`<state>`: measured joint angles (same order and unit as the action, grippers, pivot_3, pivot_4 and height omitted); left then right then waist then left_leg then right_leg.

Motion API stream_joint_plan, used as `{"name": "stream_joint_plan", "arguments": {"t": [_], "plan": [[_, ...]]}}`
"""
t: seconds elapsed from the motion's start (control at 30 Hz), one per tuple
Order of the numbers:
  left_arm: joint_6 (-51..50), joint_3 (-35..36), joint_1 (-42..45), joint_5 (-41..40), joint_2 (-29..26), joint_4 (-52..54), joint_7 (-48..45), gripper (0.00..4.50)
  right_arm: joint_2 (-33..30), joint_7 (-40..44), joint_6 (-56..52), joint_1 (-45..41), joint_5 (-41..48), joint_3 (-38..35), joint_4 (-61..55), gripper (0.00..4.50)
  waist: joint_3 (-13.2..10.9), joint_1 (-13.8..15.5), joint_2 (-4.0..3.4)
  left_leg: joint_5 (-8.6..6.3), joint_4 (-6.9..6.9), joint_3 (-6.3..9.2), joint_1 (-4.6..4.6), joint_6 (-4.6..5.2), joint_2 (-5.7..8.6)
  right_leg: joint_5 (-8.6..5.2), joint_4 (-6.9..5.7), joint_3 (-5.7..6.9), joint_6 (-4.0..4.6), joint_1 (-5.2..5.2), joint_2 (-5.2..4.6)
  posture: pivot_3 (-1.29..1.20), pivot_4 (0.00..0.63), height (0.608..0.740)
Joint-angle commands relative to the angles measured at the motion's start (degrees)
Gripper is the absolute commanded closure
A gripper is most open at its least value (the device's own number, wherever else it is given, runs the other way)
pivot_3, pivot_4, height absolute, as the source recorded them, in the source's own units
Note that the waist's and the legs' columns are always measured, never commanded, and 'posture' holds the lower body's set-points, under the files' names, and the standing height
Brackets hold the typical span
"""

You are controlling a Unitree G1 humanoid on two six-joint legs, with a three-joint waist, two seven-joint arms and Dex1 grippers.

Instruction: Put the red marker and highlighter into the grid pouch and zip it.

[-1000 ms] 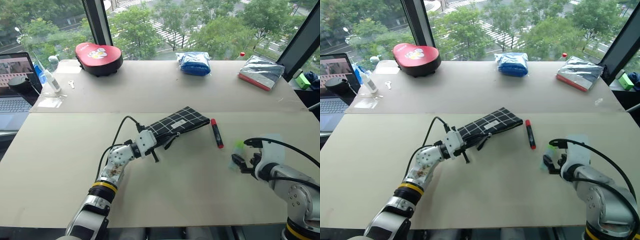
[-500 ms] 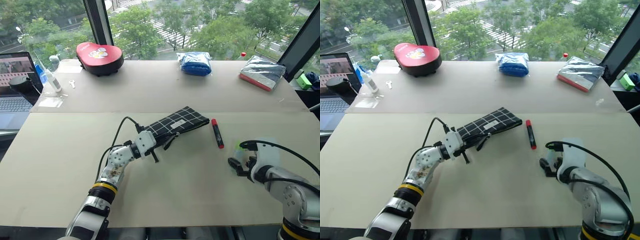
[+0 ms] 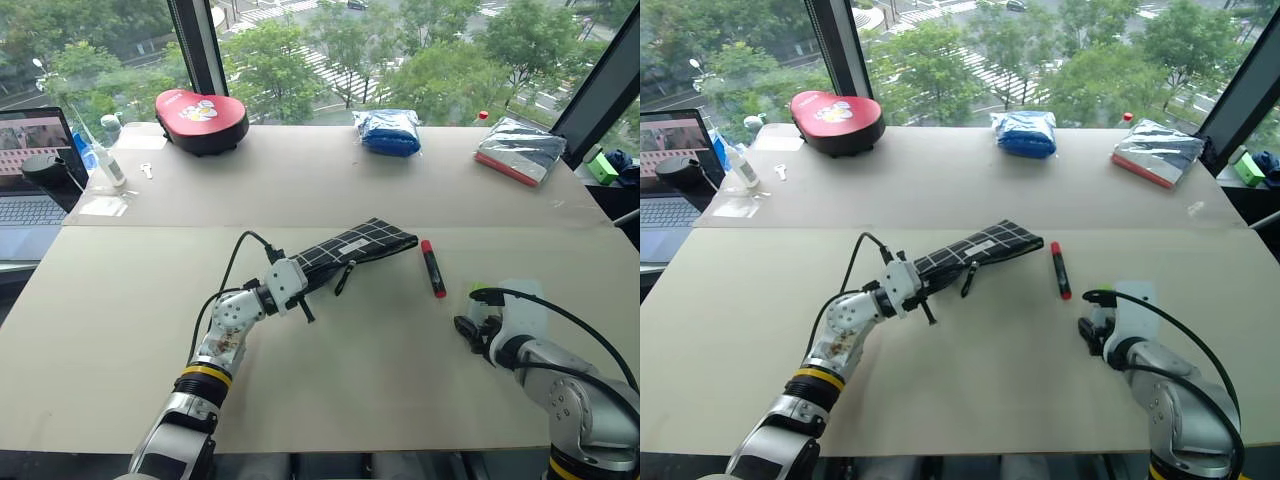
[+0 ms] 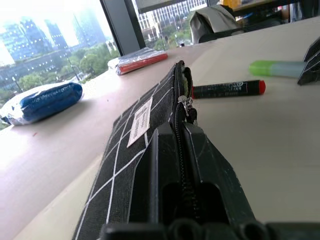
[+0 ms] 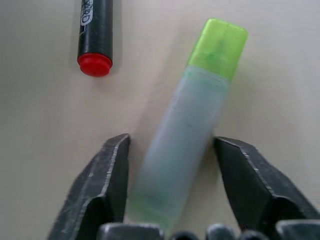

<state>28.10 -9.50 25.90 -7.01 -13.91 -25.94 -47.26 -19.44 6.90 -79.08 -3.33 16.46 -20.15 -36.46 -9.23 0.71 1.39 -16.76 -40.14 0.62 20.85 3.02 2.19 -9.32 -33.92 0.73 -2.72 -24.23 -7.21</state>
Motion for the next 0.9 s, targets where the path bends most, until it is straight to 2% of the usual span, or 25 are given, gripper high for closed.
{"name": "stream_joint_plan", "arguments": {"t": [0.03,0.07,0.2,0.37,0.43,0.63,0.77,0.9], "plan": [[0.3,1.1,-0.1,-1.7,-0.8,2.3,-0.9,4.50,0.6,-0.8,-0.1,0.7,-1.3,-1.7,3.2,3.10,0.0,0.0,0.01,0.00,0.00,0.02,0.00,0.00,0.00,0.00,0.00,0.00,0.00,0.00,0.00,0.00,0.150,0.740],[0.2,1.4,0.0,-1.7,-1.4,2.4,-1.1,4.50,1.1,-0.9,-0.2,0.1,-1.1,-2.0,3.3,3.47,0.0,0.0,0.01,0.00,0.01,0.02,0.00,0.00,0.00,0.00,-0.01,0.01,0.00,-0.01,0.00,0.00,0.150,0.740],[-0.3,2.1,0.1,-1.3,-3.5,2.6,-1.8,4.50,2.3,-0.9,1.4,-2.1,-0.8,-2.4,4.1,3.48,0.0,-0.2,0.07,0.00,0.01,0.04,-0.01,0.00,-0.01,0.00,-0.02,0.01,0.01,-0.01,0.03,0.00,0.150,0.740],[-0.9,2.9,-0.5,-2.0,-5.3,3.4,-2.7,4.50,-2.8,6.2,11.3,-5.8,1.8,0.2,3.6,3.48,-0.1,-0.4,-0.07,0.00,0.02,0.01,0.00,0.00,0.00,0.00,-0.04,-0.03,0.00,-0.09,0.04,0.00,0.150,0.740],[-1.4,3.0,-0.9,-2.4,-5.6,4.4,-3.1,4.50,-9.0,11.9,19.4,-6.7,0.7,2.3,4.4,3.48,-0.1,-0.6,-0.19,0.00,0.04,-0.03,0.05,0.00,0.02,0.00,-0.04,-0.07,0.00,-0.19,0.04,0.00,0.150,0.740],[-2.9,2.3,-2.5,-2.8,-5.8,7.3,-3.5,4.50,-30.4,31.2,49.3,-7.9,-8.7,15.4,10.1,3.48,-0.1,-0.8,-0.20,0.00,0.12,-0.02,0.20,-0.01,0.06,-0.05,0.02,0.01,-0.07,-0.32,0.05,0.00,0.150,0.740],[-3.8,1.9,-3.1,-2.7,-5.5,8.9,-3.1,4.50,-35.2,40.5,55.6,-10.7,-7.6,20.2,10.4,3.48,-0.1,-0.8,-0.18,0.00,0.14,-0.02,0.22,0.00,0.02,-0.07,0.16,0.02,-0.09,-0.29,0.05,0.00,0.150,0.740],[-4.3,1.8,-3.7,-2.7,-5.3,10.2,-2.9,4.50,-35.4,44.3,60.3,-15.0,-11.0,25.4,13.3,3.48,-0.2,-0.8,-0.16,-0.01,0.11,-0.01,0.25,0.01,-0.01,-0.05,0.26,-0.01,-0.07,-0.27,0.05,0.00,0.150,0.740]]}}
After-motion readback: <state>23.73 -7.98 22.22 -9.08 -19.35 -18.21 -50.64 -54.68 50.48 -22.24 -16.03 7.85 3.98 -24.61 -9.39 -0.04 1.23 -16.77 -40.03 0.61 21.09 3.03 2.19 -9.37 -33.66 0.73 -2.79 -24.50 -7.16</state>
